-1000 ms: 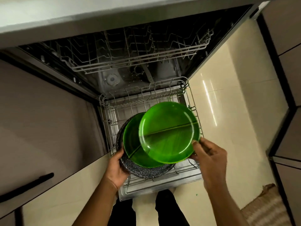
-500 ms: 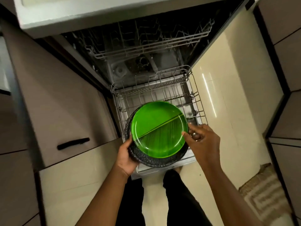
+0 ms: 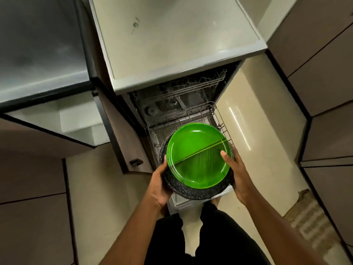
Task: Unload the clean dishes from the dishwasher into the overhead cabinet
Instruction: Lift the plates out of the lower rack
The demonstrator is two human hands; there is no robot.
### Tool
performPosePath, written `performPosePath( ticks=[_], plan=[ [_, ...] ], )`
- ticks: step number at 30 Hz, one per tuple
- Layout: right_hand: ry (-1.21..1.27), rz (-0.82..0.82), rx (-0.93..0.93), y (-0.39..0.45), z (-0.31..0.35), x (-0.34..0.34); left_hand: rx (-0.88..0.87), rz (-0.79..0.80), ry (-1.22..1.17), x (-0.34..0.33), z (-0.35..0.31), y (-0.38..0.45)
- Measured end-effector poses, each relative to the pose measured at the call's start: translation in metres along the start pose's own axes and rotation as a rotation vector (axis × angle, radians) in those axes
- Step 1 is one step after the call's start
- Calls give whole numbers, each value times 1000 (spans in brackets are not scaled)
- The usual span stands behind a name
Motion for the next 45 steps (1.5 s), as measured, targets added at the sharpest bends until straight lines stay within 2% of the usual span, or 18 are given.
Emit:
performPosePath(
  ticks=[3,10,17,22,27,35,39,45],
  plan=[
    [96,-70,-10,-31,8,1,-1,41,72,-10,-6,-32],
    [181,-106,10,-78,27,-15,-67,92,155,-20,-27,-88],
    [92,-36,46,-118,43,-34,-142,121,143,-8,-25,-142],
    [117,118,85,-165,67,-53,-205,107,83,13,-5,-183],
    [174,216,49,-202,60,-64,-245,-10,-9,50,30,-223],
    [-21,275,46,-237,22,-117,-301,-46,-55,118,44,-282],
    [-101,274,84,-246,13,-166,-308,-79,-68,171,27,-302],
    [-51,264,41,-261,-23,-256,-309,-51,15,250,-19,-335]
  ],
)
Point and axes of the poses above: each hand's wrist, its own y-axis towards the middle knuckle, its own x-axis out of the back of the hand, z = x × y, the point moved 9 cm from there along y, towards the middle knuckle, and after that the axes turned 5 degrees about x, right-handed, at the moved point
